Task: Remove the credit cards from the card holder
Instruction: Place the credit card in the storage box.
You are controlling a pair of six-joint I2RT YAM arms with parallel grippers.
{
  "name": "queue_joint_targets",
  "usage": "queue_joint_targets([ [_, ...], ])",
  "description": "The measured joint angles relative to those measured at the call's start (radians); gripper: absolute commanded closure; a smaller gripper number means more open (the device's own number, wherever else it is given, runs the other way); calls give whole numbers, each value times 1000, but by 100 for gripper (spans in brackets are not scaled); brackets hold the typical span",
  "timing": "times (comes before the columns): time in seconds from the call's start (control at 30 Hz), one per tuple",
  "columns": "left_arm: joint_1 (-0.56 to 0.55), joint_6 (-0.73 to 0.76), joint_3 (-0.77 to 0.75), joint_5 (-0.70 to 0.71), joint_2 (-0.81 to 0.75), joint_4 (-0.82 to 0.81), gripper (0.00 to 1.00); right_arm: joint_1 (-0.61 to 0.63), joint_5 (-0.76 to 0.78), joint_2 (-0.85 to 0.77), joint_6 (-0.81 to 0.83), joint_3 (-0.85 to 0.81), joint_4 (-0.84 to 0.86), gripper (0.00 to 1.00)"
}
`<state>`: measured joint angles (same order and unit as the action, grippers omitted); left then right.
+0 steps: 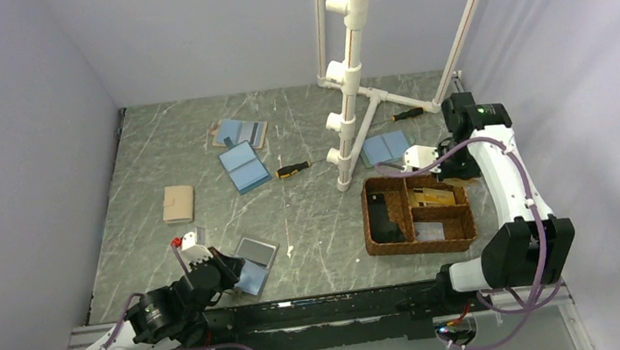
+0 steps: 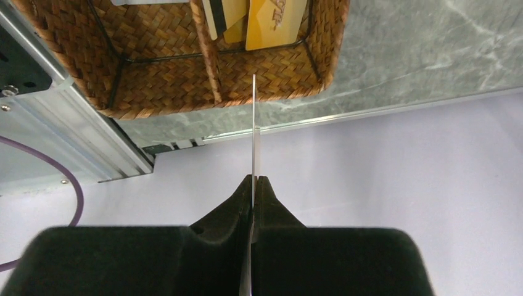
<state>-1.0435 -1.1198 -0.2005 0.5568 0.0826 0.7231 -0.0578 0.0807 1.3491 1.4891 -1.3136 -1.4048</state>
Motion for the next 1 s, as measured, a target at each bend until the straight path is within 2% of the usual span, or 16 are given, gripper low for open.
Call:
queue_joint_targets([
  [0.33,0,1,0,0,7,-3,100,164,35,59,-43,24,51,100],
  [0.77,0,1,0,0,8,-4,100,198,84,83,-61,121,86,99],
  [0.83,0,1,0,0,12,-5,100,202,94,95,-61,137,96,96],
  [0.93,0,1,0,0,13,-4,100,210,98,111,-61,149,114,81],
  [1.0,0,1,0,0,13,-4,100,214,105,116,-66,166,139,78],
])
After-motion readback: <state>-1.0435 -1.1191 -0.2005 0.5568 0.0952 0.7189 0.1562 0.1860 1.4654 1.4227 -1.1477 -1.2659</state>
